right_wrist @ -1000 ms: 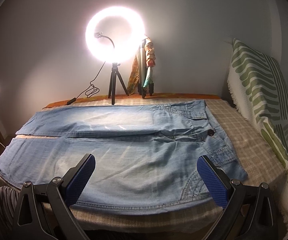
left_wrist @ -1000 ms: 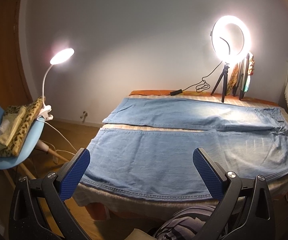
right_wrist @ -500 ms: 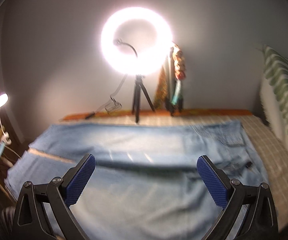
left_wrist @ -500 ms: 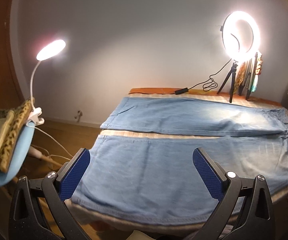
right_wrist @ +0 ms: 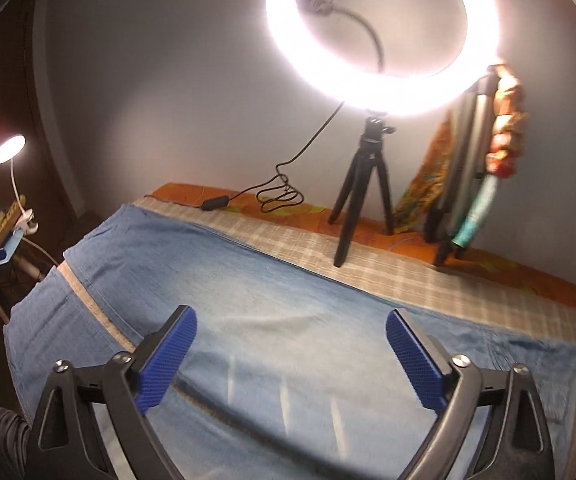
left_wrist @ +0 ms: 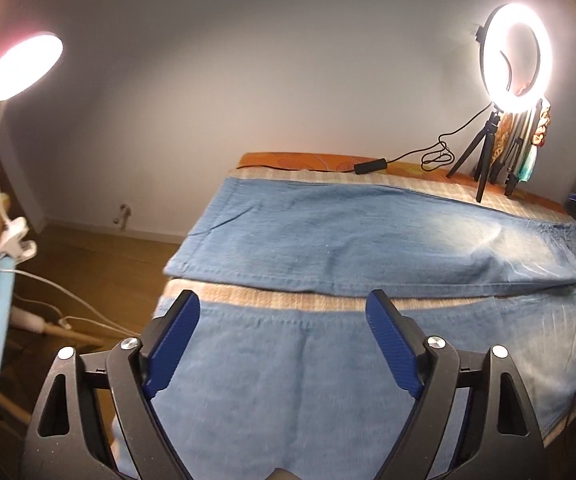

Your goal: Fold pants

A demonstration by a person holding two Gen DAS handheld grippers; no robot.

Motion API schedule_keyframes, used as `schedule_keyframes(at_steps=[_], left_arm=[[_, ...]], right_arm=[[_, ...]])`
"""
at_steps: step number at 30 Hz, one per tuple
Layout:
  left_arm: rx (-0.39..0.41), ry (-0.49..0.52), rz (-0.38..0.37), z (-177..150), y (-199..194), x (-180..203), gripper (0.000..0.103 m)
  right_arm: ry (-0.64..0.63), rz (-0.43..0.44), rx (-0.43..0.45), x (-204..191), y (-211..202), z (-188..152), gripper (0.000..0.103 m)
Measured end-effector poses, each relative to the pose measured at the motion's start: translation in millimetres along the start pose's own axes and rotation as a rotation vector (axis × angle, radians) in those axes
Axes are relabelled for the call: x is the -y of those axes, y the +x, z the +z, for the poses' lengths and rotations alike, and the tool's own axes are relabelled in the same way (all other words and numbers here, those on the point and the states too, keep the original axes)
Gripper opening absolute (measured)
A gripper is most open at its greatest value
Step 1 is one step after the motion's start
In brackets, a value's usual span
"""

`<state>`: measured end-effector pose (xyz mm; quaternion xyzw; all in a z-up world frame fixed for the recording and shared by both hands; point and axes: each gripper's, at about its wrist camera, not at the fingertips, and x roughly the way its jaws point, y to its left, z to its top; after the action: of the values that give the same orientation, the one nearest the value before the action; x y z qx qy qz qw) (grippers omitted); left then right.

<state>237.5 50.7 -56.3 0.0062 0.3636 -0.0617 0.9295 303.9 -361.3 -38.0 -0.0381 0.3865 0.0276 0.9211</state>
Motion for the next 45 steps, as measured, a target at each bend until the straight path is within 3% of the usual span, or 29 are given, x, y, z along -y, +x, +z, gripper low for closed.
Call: schedule_keyframes(at_steps=[2, 6, 10, 17, 24, 28, 30, 32, 33, 35, 36, 45], left_arm=[[-0.017, 0.005, -0.031, 6.4, 15.6, 2.3, 0.075], [-0.052, 0.023, -0.056, 13.2, 44.4, 7.8, 0.069], [-0.105, 0.029, -0.086, 16.6, 78.6, 11.8, 0.06], [-0.152, 0.029, -0.101, 21.8, 124.8, 14.2, 0.058], [-0.192, 0.039, -0.106, 17.2, 156.9, 16.8, 0.057], [-0.202, 0.035, -0.097, 11.3, 166.4, 13.6, 0.057], [-0.205, 0.023, -0.097, 8.9, 168.0, 9.5, 0.057], [-0.207, 0.01, -0.095, 9.0, 167.9, 6.9, 0.057], [-0.206, 0.004, -0.094, 9.5, 166.7, 6.3, 0.057], [-0.201, -0.013, -0.087, 11.6, 162.3, 2.9, 0.057], [-0.203, -0.022, -0.082, 13.1, 160.6, 1.2, 0.058], [-0.182, -0.124, -0.092, 35.0, 134.9, -22.3, 0.06]], right_arm=[[-0.018, 0.024, -0.036, 5.4, 27.6, 10.6, 0.082], [-0.052, 0.065, -0.095, 11.6, 76.0, 25.0, 0.077], [-0.09, 0.119, -0.164, 10.0, 130.5, 37.2, 0.064], [-0.161, 0.159, -0.266, 1.0, 207.5, 38.1, 0.063], [-0.233, 0.156, -0.326, -7.3, 247.5, 35.6, 0.069], [-0.225, 0.162, -0.319, -6.0, 249.0, 33.8, 0.068], [-0.226, 0.162, -0.304, -9.3, 244.6, 30.4, 0.058], [-0.248, 0.164, -0.299, -15.9, 238.0, 28.3, 0.033], [-0.265, 0.159, -0.298, -20.9, 235.3, 27.4, 0.028], [-0.307, 0.108, -0.297, -30.8, 230.0, 25.2, 0.01], [-0.32, 0.077, -0.298, -34.1, 227.9, 25.1, 0.007], [-0.4, 0.015, -0.148, -69.2, 138.4, 38.5, 0.002]])
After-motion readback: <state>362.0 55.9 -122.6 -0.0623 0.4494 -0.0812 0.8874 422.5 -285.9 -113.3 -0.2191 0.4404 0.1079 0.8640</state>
